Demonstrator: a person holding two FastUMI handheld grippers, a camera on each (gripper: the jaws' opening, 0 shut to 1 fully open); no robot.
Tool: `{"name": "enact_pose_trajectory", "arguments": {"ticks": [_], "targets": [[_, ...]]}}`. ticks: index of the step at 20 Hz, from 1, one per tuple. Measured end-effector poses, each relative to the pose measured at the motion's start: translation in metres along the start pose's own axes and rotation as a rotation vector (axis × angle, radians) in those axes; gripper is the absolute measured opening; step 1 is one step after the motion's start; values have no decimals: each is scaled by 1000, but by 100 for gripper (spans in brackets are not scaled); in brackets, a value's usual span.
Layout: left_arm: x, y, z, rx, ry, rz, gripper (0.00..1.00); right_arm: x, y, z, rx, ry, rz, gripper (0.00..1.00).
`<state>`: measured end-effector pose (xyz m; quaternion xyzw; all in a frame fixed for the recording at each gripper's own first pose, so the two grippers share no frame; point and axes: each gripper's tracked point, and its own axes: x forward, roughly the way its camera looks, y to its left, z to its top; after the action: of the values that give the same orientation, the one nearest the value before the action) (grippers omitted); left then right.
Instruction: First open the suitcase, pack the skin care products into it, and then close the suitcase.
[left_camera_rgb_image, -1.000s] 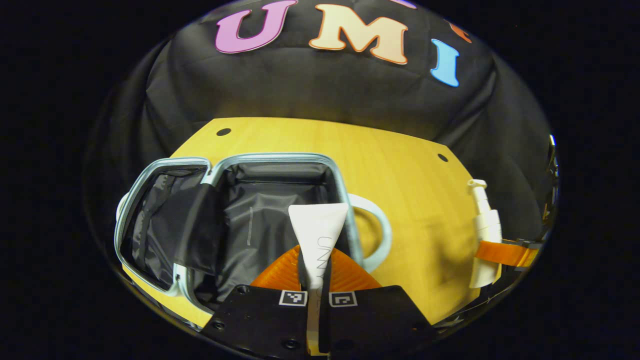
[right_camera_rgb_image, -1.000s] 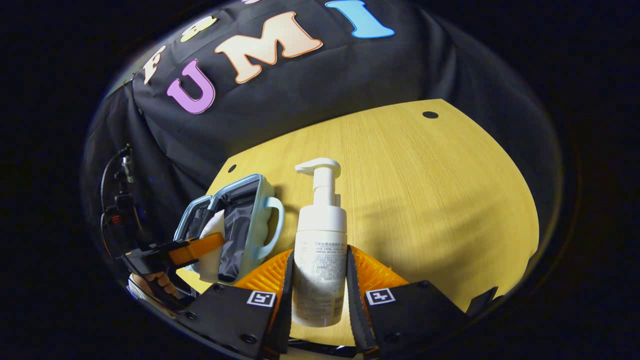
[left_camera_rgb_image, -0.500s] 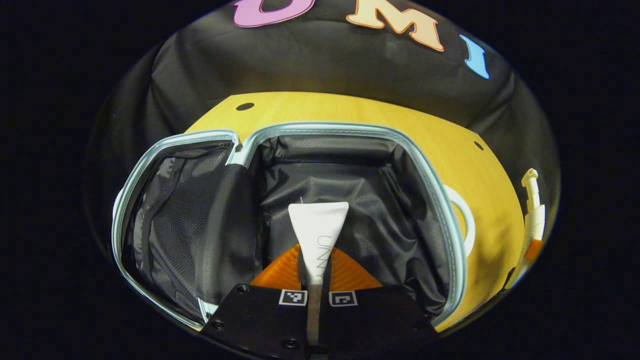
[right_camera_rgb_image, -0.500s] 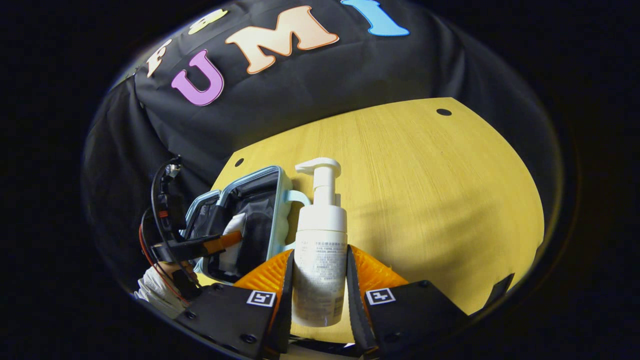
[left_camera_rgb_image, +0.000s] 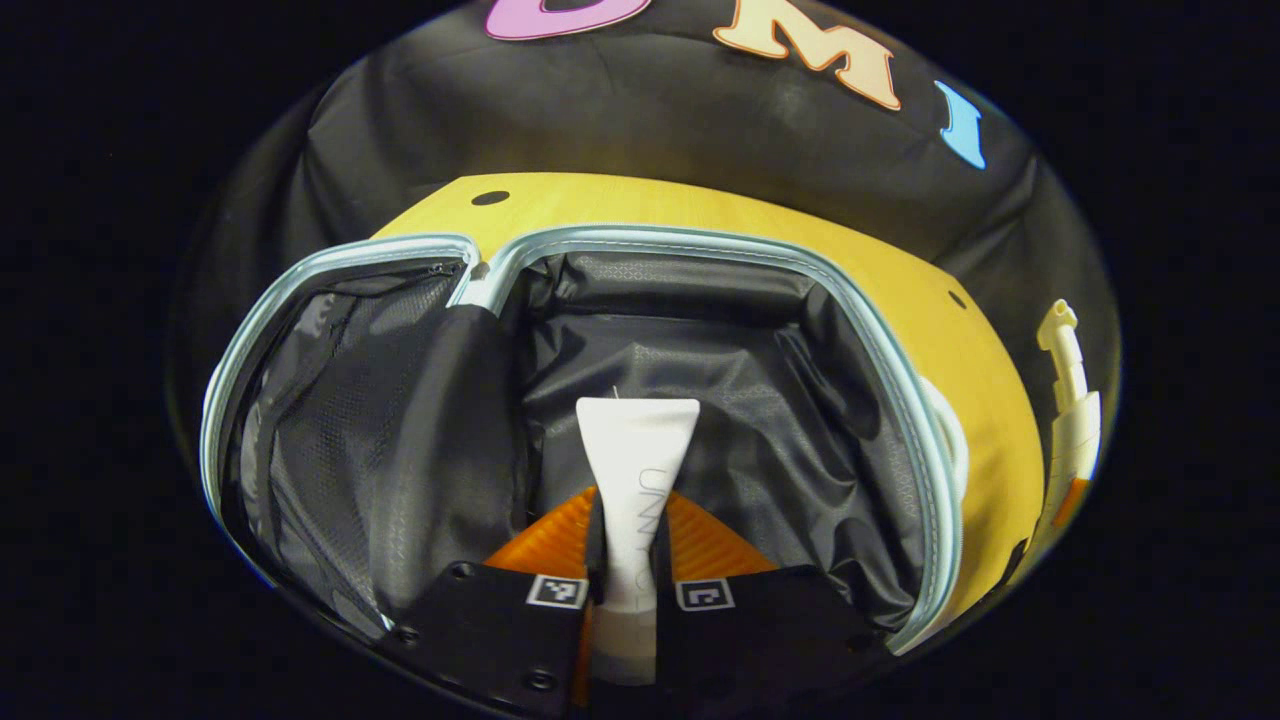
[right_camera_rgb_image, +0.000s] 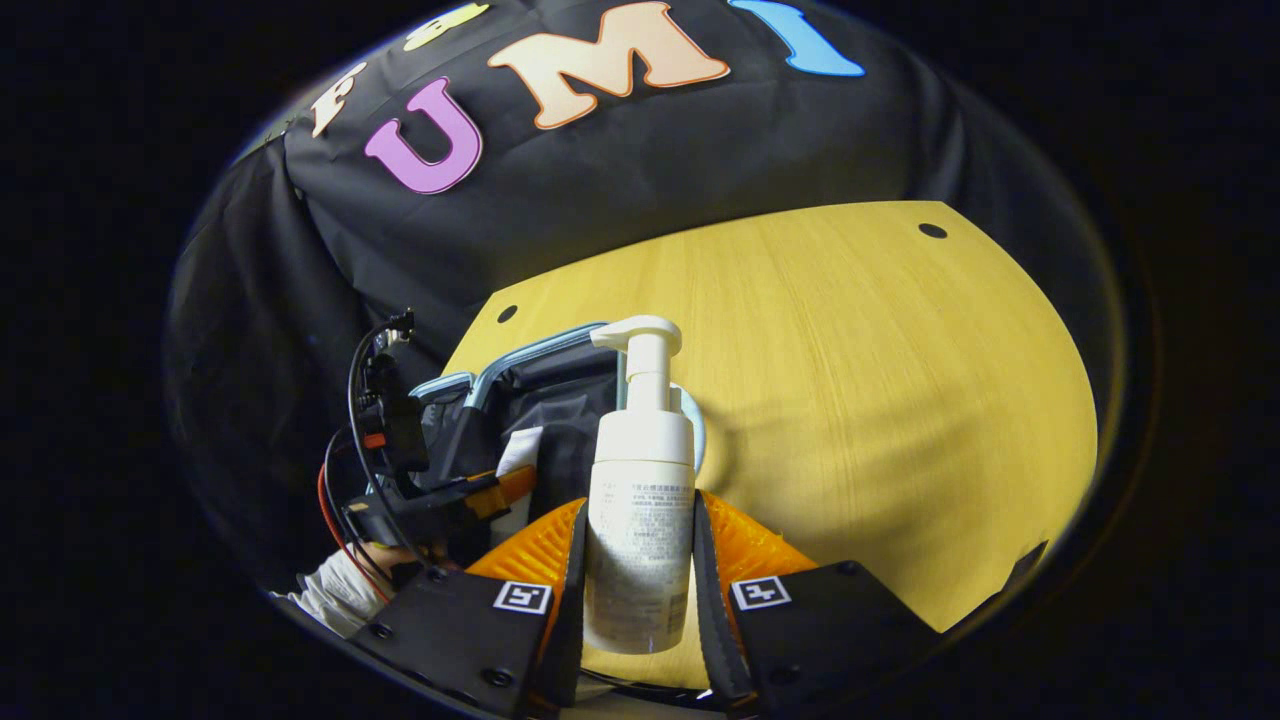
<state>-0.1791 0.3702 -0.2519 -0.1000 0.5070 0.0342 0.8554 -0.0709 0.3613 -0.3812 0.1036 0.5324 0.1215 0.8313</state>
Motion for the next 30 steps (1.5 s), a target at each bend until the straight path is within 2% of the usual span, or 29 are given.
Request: {"name": "enact_pose_trajectory", "arguments": {"ticks": [1, 4, 5, 7, 9, 14, 20, 24, 27, 29, 30], "targets": [[-7, -4, 8, 3, -31, -9, 17, 3, 7, 1, 1, 5, 16, 51], [-38, -16, 29, 32, -122, -44, 81, 22, 32, -3, 10, 39, 66, 51], [-48, -15, 36, 27, -150, -51, 86, 31, 39, -6, 3, 53, 79, 50], [-67, -4, 48, -2, -188, -45, 84, 50, 50, -14, -4, 81, 89, 51], [-84, 20, 56, -31, -217, -8, 84, 69, 57, -26, -3, 119, 90, 51], [-117, 102, 62, -81, -264, 152, 87, 99, 66, -44, -30, 175, 62, 51], [-144, 175, 46, -183, -271, 277, 87, 120, 63, -57, -88, 228, -44, 51], [-153, 223, 45, -211, -284, 336, 87, 126, 60, -61, -91, 239, -81, 57], [-158, 266, 43, -241, -274, 382, 87, 124, 69, -56, -70, 223, -49, 64], [-160, 288, 45, -258, -270, 406, 87, 118, 80, -50, -57, 207, -10, 83], [-161, 299, 46, -261, -271, 420, 87, 114, 82, -46, -61, 192, 2, 87]]}}
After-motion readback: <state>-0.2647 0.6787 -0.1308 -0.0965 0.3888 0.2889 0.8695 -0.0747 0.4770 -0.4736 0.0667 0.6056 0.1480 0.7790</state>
